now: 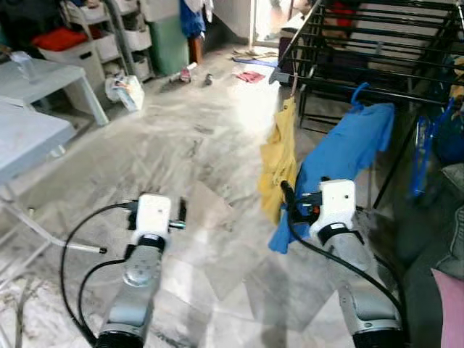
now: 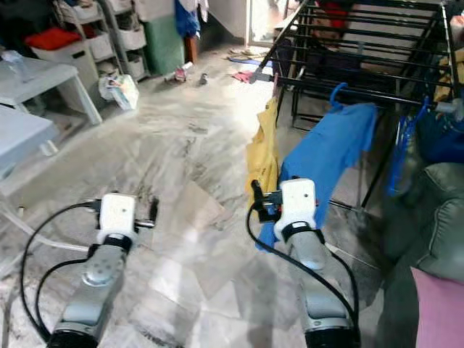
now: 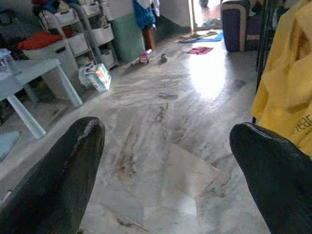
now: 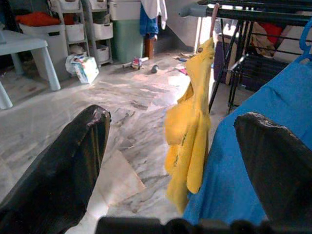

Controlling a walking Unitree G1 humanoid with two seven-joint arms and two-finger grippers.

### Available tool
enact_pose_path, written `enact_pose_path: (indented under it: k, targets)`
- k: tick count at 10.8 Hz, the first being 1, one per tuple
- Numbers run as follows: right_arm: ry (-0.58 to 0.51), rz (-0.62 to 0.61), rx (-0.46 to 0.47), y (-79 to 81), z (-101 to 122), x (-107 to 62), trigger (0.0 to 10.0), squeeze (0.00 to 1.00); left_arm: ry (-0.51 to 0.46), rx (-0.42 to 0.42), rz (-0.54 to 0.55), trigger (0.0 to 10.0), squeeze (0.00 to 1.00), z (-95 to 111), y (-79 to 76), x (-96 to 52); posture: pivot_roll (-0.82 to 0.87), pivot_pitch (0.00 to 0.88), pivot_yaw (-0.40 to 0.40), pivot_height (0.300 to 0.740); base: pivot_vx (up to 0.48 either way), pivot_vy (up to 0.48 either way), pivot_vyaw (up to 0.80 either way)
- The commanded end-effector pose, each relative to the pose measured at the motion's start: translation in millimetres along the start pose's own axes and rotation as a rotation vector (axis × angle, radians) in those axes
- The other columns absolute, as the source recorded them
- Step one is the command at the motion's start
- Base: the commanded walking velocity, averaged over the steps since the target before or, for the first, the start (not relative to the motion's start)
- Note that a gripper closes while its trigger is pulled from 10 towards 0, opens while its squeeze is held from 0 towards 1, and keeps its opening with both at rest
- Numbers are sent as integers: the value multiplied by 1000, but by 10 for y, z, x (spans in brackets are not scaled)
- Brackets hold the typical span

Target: Hang hanger

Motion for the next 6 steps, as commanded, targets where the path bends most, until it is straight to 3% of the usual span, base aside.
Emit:
enact_pose_path:
  k: [1, 6]
  targets:
    - [-11, -10, -3, -24, 22, -11, 10000, 0, -2, 3, 13, 10000, 0, 1, 45, 2, 17, 0, 16, 740, 0, 0, 0]
    - [9, -2, 4, 42, -39, -57, 10000, 0, -17, -18, 15, 10000, 0, 62, 0, -58, 27, 0, 10, 740, 0, 0, 0]
Point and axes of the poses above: a point about 5 cm out from each wrist's last joint towards the gripper, its own x axis pointing out of the wrist towards the gripper, its own z axis along the axis of the wrist's last joint, y = z × x, the point moved 6 cm from there along x, pointing out of the wrist towards the gripper, and after that the axes turned 3 degrees about x, right-handed, at the moved point
